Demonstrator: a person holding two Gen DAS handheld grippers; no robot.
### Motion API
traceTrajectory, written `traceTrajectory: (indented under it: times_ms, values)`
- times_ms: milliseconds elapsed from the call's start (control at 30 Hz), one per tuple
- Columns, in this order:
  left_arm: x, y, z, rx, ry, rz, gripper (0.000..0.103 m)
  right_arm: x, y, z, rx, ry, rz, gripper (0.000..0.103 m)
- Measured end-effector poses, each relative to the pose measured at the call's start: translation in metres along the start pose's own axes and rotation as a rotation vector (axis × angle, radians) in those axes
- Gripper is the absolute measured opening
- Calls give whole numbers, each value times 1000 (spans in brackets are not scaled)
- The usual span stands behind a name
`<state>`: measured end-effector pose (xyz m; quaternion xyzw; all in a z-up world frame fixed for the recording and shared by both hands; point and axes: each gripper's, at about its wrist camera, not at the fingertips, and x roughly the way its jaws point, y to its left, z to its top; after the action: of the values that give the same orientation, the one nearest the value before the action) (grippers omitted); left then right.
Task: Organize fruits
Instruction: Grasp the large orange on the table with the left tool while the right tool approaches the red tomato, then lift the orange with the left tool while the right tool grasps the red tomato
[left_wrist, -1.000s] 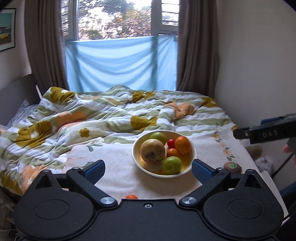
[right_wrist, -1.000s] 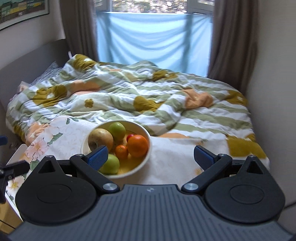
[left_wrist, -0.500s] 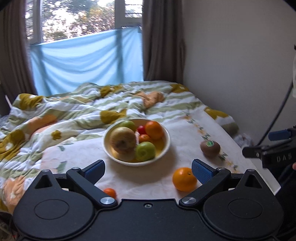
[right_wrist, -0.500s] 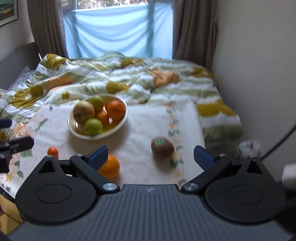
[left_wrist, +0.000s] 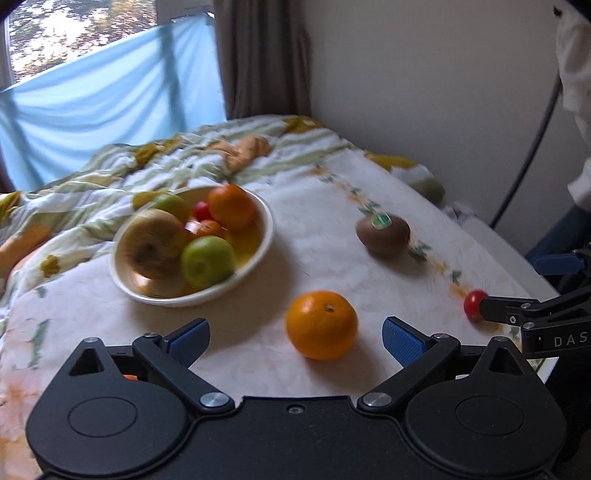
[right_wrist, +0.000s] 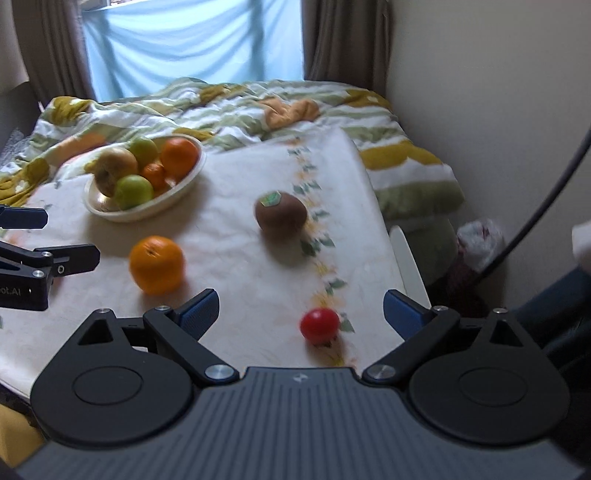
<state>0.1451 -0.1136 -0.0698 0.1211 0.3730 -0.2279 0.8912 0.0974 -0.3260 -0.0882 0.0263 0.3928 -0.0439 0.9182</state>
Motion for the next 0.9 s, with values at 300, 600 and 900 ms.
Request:
traceTrajectory:
  times_ms: [300,600,900]
  values:
    - [51,-14,-3,64,38,-1,90,32,-13,-22,31,51,-23,101]
    - [65,-16,-4,53,59,-25,65,45,-13,-25,51,73,-18,87]
    - [61,-13,-7,41,70,-39,65,54,-15,-25,66,60,-22,71]
